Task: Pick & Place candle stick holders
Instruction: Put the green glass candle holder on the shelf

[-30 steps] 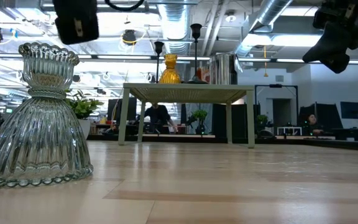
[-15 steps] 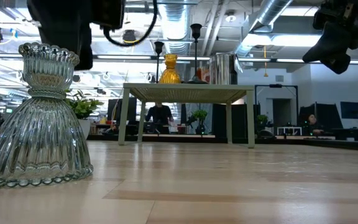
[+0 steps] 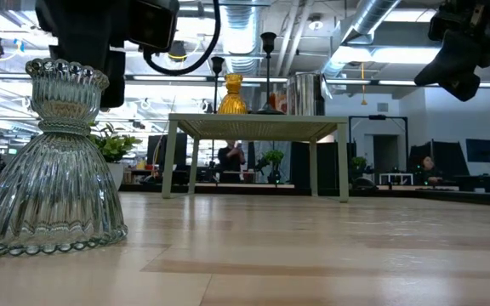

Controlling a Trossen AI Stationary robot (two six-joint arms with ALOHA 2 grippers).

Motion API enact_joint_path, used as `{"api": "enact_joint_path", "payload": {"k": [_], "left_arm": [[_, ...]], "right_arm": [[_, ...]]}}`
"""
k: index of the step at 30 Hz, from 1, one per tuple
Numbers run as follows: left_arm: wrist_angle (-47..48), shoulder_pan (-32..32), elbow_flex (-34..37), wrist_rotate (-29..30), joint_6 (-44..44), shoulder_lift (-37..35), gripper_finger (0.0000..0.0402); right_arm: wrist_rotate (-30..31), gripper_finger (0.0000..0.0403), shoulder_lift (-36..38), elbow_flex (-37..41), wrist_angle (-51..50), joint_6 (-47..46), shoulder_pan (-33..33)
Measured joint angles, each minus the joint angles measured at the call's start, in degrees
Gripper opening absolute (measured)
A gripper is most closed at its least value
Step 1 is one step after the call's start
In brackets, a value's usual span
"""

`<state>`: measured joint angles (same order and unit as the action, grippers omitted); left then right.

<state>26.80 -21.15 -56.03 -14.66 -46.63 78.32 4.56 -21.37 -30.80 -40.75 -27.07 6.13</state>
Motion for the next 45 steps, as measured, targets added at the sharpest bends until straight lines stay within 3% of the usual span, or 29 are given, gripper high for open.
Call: {"api": "enact_joint_path", "payload": {"k": [15, 22, 31, 45], "left_arm": [[-9.41, -2.55, -0.02, -2.01, -2.29, -0.02, 0.0063], [-9.3, -6.84, -0.02, 4.78, -3.54, -0.04, 0.0037], [-9.18, -7.76, -0.17, 13.24, -3.5, -0.04, 0.0005], [-0.28, -7.78, -0.24, 15.94, -3.69, -0.04, 0.0003]], "right_arm": [[0.0, 0.0, 0.0, 0.01, 0.0, -1.37, 0.0], [0.0, 0.0, 0.02, 0.01, 0.0, -1.51, -0.02], [0.0, 0.0, 0.02, 0.0, -0.02, -1.46, -0.04], [0.0, 0.0, 0.01, 0.01, -1.44, -1.46, -0.04]]}}
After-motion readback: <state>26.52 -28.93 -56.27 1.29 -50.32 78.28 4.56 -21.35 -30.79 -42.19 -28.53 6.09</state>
